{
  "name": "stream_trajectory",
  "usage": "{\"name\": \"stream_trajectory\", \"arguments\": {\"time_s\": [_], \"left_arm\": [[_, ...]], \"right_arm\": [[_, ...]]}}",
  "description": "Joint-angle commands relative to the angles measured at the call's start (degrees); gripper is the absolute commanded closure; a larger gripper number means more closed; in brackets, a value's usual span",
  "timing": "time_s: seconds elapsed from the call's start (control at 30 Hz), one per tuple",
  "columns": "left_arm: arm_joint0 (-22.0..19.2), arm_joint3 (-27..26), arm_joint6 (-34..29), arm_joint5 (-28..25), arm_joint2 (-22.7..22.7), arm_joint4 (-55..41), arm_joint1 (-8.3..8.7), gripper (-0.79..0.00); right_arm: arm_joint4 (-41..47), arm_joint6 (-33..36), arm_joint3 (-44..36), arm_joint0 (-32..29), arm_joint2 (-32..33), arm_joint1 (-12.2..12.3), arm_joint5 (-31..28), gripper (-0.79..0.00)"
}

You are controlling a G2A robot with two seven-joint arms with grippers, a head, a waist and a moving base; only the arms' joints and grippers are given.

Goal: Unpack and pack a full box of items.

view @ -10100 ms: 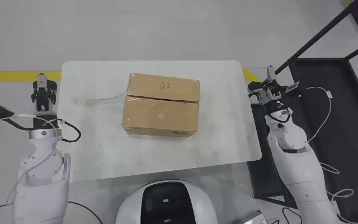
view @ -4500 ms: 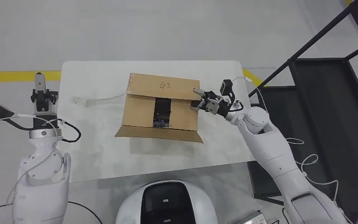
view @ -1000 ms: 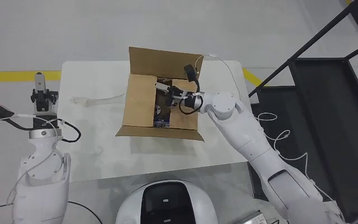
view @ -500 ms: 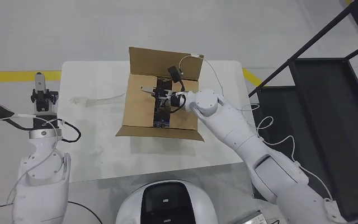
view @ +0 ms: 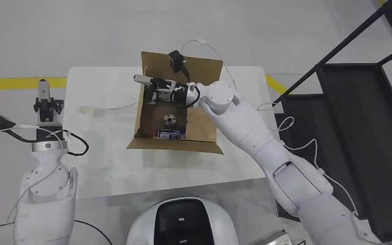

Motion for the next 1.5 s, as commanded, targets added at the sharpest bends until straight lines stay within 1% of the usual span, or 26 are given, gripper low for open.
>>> {"name": "stream_trajectory", "arguments": {"time_s": [0.0,0.03,0.07,0.13,0.17,0.2,0.27,0.33,0.37,0.43,0.47,0.5,0.53,0.57,0.8,1.03,1.2,1.27,1.47], "left_arm": [[0.00,0.00,0.00,0.00,0.00,0.00,0.00,-0.785],[0.00,0.00,0.00,0.00,0.00,0.00,0.00,-0.785],[0.00,0.00,0.00,0.00,0.00,0.00,0.00,-0.785],[0.00,0.00,0.00,0.00,0.00,0.00,0.00,-0.785],[0.00,0.00,0.00,0.00,0.00,0.00,0.00,-0.785],[0.00,0.00,0.00,0.00,0.00,0.00,0.00,-0.785],[0.00,0.00,0.00,0.00,0.00,0.00,0.00,-0.785],[0.00,0.00,0.00,0.00,0.00,0.00,0.00,-0.785],[0.00,0.00,0.00,0.00,0.00,0.00,0.00,-0.785],[0.00,0.00,0.00,0.00,0.00,0.00,0.00,-0.785],[0.00,0.00,0.00,0.00,0.00,0.00,0.00,-0.785],[0.00,0.00,0.00,0.00,0.00,0.00,0.00,-0.785],[0.00,0.00,0.00,0.00,0.00,0.00,0.00,-0.785],[0.00,0.00,0.00,0.00,0.00,0.00,0.00,-0.785],[0.00,0.00,0.00,0.00,0.00,0.00,0.00,-0.785],[0.00,0.00,0.00,0.00,0.00,0.00,0.00,-0.785],[0.00,0.00,0.00,0.00,0.00,0.00,0.00,-0.785],[0.00,0.00,0.00,0.00,0.00,0.00,0.00,-0.785],[0.00,0.00,0.00,0.00,0.00,0.00,0.00,-0.785]], "right_arm": [[-0.72,-0.59,0.46,0.50,-1.05,-0.60,-0.57,-0.671],[-0.66,-1.18,1.10,0.78,-1.62,-1.04,-0.93,-0.643],[-1.02,-1.85,1.84,1.18,-2.34,-1.51,-1.47,-0.597],[-0.06,-3.17,3.46,1.78,-3.49,-2.63,-2.51,-0.563],[0.43,-3.78,4.39,2.19,-4.03,-3.22,-3.08,-0.563],[1.23,-4.43,5.42,2.53,-4.47,-3.83,-3.71,-0.536],[1.44,-5.72,7.65,3.46,-5.60,-5.02,-4.96,-0.437],[2.25,-6.64,9.79,4.16,-6.52,-6.20,-5.76,-0.376],[2.13,-7.12,10.92,4.51,-7.10,-6.78,-6.18,-0.332],[0.91,-8.56,13.50,5.29,-8.46,-7.92,-6.18,-0.274],[0.37,-9.37,14.77,5.61,-9.08,-8.48,-5.79,-0.219],[-0.52,-9.83,15.95,6.04,-9.80,-9.01,-5.32,-0.114],[-1.97,-10.55,17.11,6.57,-10.54,-9.50,-5.30,-0.040],[-2.76,-11.26,18.14,6.86,-11.06,-9.99,-5.28,0.000],[-7.35,-11.32,23.91,8.71,-14.05,-13.01,-3.68,0.000],[-8.97,-10.17,28.43,9.40,-14.73,-15.14,-3.24,0.000],[-8.99,-10.03,30.76,9.95,-13.98,-16.07,-4.07,0.000],[-7.75,-9.64,30.98,10.20,-12.99,-16.28,-5.55,0.000],[-4.25,-8.47,31.87,12.32,-9.21,-16.06,-7.45,0.000]]}}
